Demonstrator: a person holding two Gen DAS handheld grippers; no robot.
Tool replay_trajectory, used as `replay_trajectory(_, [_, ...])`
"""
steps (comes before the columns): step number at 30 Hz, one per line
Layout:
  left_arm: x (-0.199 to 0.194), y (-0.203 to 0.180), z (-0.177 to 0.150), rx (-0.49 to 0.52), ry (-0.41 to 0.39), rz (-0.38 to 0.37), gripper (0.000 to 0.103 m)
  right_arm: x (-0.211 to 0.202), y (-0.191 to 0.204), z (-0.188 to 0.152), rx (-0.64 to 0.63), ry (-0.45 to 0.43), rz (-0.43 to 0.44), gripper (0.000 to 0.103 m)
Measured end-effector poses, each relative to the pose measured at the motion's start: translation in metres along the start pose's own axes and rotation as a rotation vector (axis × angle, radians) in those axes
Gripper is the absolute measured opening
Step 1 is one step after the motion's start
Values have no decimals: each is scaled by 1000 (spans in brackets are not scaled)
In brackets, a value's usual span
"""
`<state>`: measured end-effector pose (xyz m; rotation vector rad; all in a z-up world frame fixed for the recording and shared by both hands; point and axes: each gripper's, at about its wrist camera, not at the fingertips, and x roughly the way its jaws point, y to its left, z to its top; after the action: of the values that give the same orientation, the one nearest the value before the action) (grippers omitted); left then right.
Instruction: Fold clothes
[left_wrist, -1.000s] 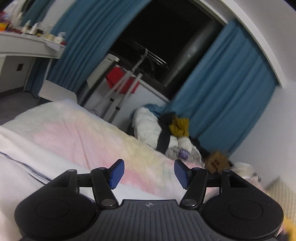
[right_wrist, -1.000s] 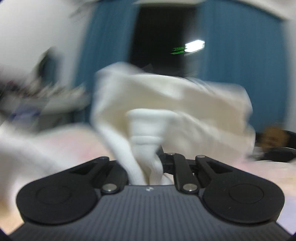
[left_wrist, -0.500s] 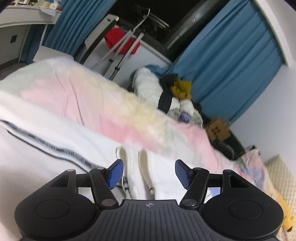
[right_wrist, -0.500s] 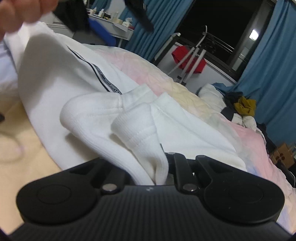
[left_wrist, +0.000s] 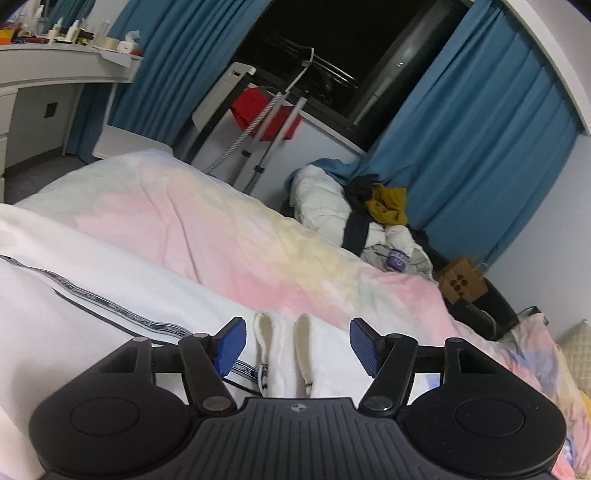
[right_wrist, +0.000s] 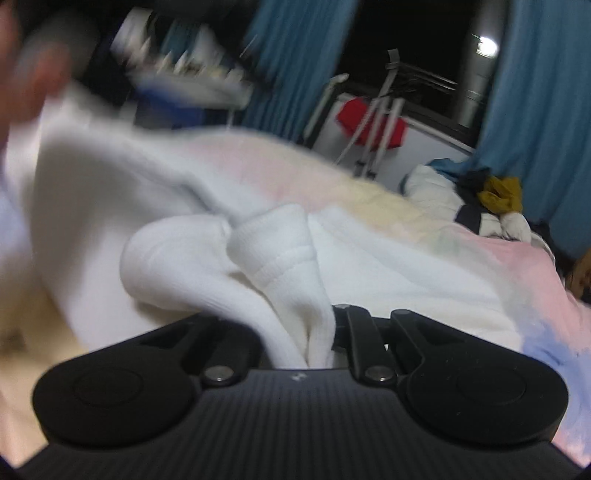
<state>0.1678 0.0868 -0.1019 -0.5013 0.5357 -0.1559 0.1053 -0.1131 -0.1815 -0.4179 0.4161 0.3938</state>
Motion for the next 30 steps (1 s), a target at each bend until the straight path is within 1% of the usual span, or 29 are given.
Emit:
replay_trajectory(2, [2,1,-1,-4,7,17,65,1,1,-4,-3,-11,9,13])
replay_trajectory(5, [-1,3,0,-4,16,48,65,-6,-11,6,94,-42,34,13])
replay_trajectory(7, [-11,5,1,-14,13,62,65,-10,-10,10,84,-64,36,13])
replay_trajectory(10, [-39,13,14,-65,-7,84,65,1,-3,3,61,-32,65,13])
replay_trajectory(12, [-63,19,26,-87,-38,115,65,3,-3,0,56,-38,71,13])
replay_trajectory(14, [-99,25,44,-85,-92,206,66,0,-8,4,72,-51,74,14])
replay_trajectory(16, [-140,30,59,-77,-189,254,75,-6,-11,7,85,-72,71,14])
replay_trajectory(17, [-162,33,67,-77,-230,267,77,-7,-12,7,88,-73,72,14])
replay_trajectory(18, [-182,36,75,-75,-254,280,77,-7,-14,7,92,-72,73,14])
replay_trajectory(20, [-217,41,86,-65,-279,307,77,-8,-15,6,97,-71,75,15])
replay_trajectory(22, [-251,47,95,-59,-296,337,80,-11,-13,6,92,-75,68,17])
replay_trajectory(23, [-265,51,95,-66,-290,357,81,-13,-12,6,94,-77,64,20])
replay_trajectory(24, [-279,56,95,-74,-283,378,82,-15,-12,6,117,-76,66,21])
replay_trajectory(25, [-290,63,94,-94,-263,396,85,-17,-15,7,157,-72,75,26])
replay_trajectory(26, [-298,73,91,-124,-236,404,86,-19,-16,6,192,-69,85,33])
replay_trajectory(27, [-305,84,85,-164,-212,393,88,-21,-17,5,223,-67,94,38])
replay_trajectory(28, [-309,98,78,-222,-190,362,89,-25,-17,5,223,-71,99,51])
replay_trajectory(29, [-313,112,70,-282,-169,330,89,-29,-17,5,224,-76,103,67])
replay_trajectory(30, [-318,130,61,-360,-159,289,90,-33,-16,4,224,-80,109,74])
